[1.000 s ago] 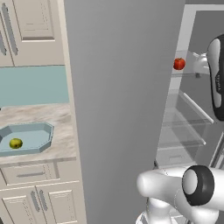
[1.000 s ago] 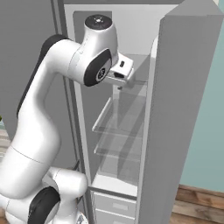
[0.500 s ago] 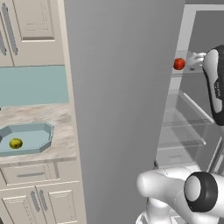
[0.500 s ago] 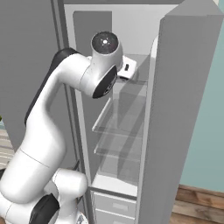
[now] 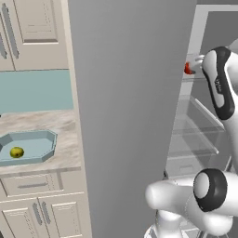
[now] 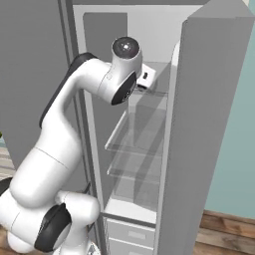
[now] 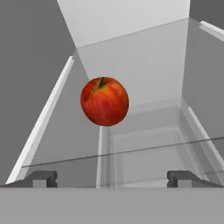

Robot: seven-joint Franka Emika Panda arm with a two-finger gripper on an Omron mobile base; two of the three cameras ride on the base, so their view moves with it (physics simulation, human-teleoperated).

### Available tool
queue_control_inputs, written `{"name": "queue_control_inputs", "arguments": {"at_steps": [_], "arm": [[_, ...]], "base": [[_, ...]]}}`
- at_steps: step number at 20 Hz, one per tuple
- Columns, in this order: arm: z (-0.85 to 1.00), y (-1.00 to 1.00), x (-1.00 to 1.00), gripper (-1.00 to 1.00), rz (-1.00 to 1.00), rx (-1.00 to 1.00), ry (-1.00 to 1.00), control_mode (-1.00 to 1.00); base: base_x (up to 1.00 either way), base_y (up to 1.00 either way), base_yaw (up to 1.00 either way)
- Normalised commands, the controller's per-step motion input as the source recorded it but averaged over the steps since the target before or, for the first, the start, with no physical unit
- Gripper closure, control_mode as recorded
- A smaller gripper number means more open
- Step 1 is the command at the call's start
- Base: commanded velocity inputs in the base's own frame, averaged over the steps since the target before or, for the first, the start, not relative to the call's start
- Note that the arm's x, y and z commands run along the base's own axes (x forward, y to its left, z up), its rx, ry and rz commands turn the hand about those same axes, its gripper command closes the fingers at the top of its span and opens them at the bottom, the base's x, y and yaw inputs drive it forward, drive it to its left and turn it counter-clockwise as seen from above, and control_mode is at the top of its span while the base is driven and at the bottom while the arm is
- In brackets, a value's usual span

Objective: Pick the apple and pear from the fridge and place them inside the tupperware on the counter.

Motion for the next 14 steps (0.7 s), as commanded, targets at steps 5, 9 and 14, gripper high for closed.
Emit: {"name": "queue_control_inputs", "arguments": {"at_steps": [5,9,14], "arm": [[0.00,0.00,0.35,-1.00,0.06,0.02,0.01,-1.00],[0.00,0.00,0.25,-1.00,0.07,0.00,0.00,-1.00],[0.00,0.00,0.23,-1.00,0.01,0.00,0.00,-1.00]], "base": [[0.00,0.00,0.00],[0.00,0.00,0.00],[0.00,0.00,0.00]]}}
